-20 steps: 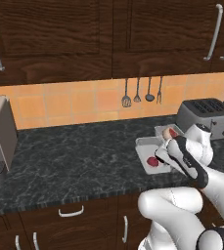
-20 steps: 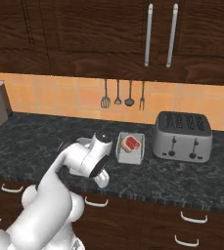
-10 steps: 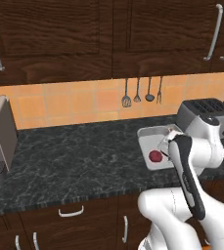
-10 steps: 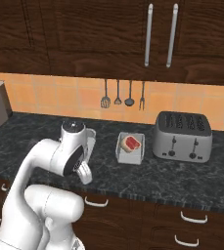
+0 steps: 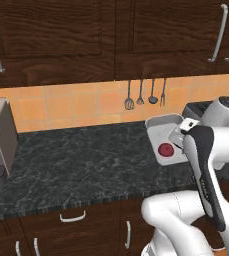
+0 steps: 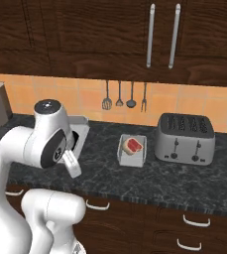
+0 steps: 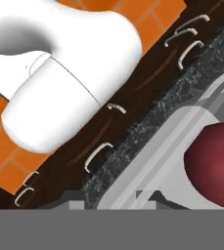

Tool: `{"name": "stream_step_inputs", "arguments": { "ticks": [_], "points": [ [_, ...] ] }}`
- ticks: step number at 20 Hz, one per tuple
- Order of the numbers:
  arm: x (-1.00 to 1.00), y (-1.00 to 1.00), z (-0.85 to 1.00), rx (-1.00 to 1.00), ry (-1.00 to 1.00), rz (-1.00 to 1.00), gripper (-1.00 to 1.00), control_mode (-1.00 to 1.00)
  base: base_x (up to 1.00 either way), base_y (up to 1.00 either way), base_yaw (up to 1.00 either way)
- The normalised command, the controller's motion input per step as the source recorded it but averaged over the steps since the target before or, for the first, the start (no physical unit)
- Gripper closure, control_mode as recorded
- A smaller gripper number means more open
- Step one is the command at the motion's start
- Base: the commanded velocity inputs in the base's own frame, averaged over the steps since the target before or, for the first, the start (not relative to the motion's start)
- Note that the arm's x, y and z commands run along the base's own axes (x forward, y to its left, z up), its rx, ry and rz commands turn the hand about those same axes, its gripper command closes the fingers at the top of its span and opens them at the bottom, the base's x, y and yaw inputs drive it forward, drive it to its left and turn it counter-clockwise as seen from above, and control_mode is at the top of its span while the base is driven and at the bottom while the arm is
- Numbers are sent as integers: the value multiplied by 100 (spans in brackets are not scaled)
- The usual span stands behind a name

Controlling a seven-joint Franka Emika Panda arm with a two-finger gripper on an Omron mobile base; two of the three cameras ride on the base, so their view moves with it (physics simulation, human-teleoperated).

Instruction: Take the meat container that has the steak and place it on the second highest rack of the freezer. Then take the vegetable container that has the tomato and avocado and place it on the highest rack of the freezer.

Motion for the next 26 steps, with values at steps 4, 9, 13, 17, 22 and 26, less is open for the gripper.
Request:
{"name": "stream_step_inputs", "arguments": {
  "ticks": [4,9,13,17,22,26],
  "points": [
    [-63,0,97,0,0,-3,100,-100,0,0,0],
    [-41,0,25,0,-2,-7,100,-100,0,0,0],
    [-55,0,21,0,-15,-4,100,-100,0,0,0],
    [-46,7,35,0,-31,0,100,-100,0,0,0],
    [-21,1,12,0,-13,0,100,100,-52,-4,0],
    [0,0,0,0,0,0,100,100,-100,-54,-1]
  ]
}}
